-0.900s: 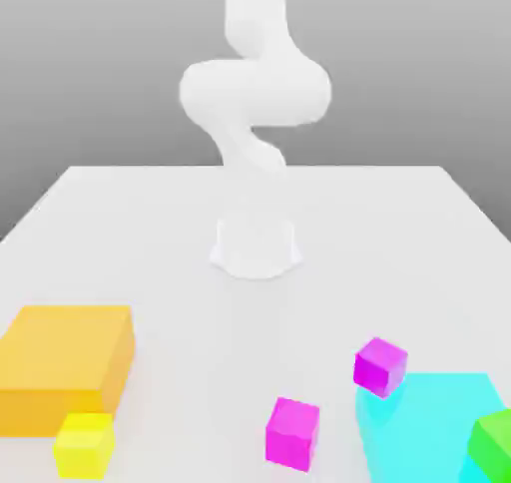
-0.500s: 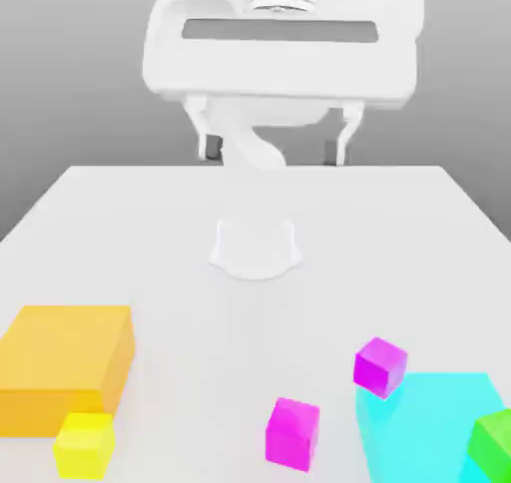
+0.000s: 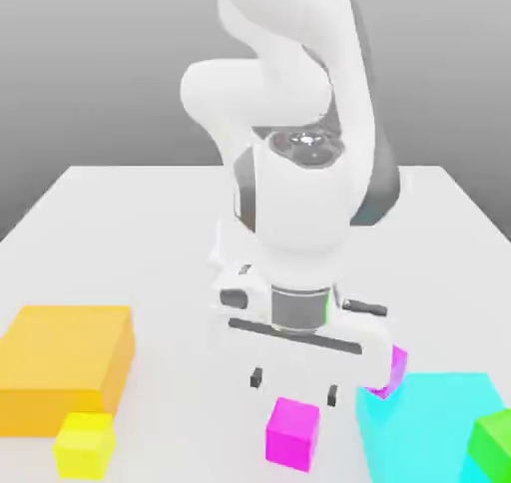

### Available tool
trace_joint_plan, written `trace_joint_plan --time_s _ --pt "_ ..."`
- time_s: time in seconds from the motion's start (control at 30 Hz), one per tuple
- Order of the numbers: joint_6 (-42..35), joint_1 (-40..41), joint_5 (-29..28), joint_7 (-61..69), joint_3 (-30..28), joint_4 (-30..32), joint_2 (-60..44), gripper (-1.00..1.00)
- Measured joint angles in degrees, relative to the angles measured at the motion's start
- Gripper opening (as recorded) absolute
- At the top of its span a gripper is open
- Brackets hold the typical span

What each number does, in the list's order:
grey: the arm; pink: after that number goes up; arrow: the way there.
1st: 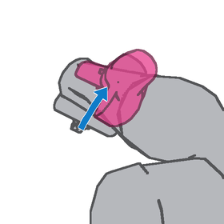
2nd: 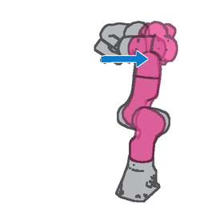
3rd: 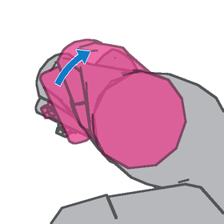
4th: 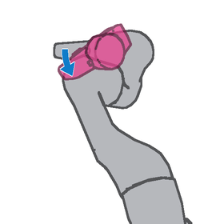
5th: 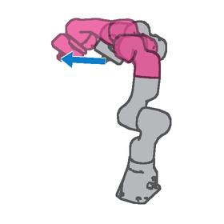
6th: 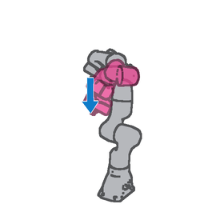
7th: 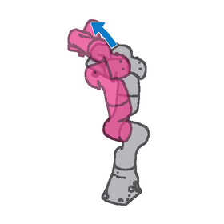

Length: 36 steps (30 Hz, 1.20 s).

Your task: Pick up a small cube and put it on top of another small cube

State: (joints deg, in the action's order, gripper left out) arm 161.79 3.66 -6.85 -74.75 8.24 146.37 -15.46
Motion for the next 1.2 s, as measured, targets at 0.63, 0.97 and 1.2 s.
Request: trace_joint_plan --time_s 0.63,0.97,1.2 --pt "-9.6 -2.4 4.5 3.6 3.6 1.7 11.4 -1.0" --pt "-15.9 -9.4 8.9 7.5 7.5 4.2 20.3 -1.0" --pt "-11.9 -9.4 7.5 6.4 7.4 4.9 16.9 1.0"
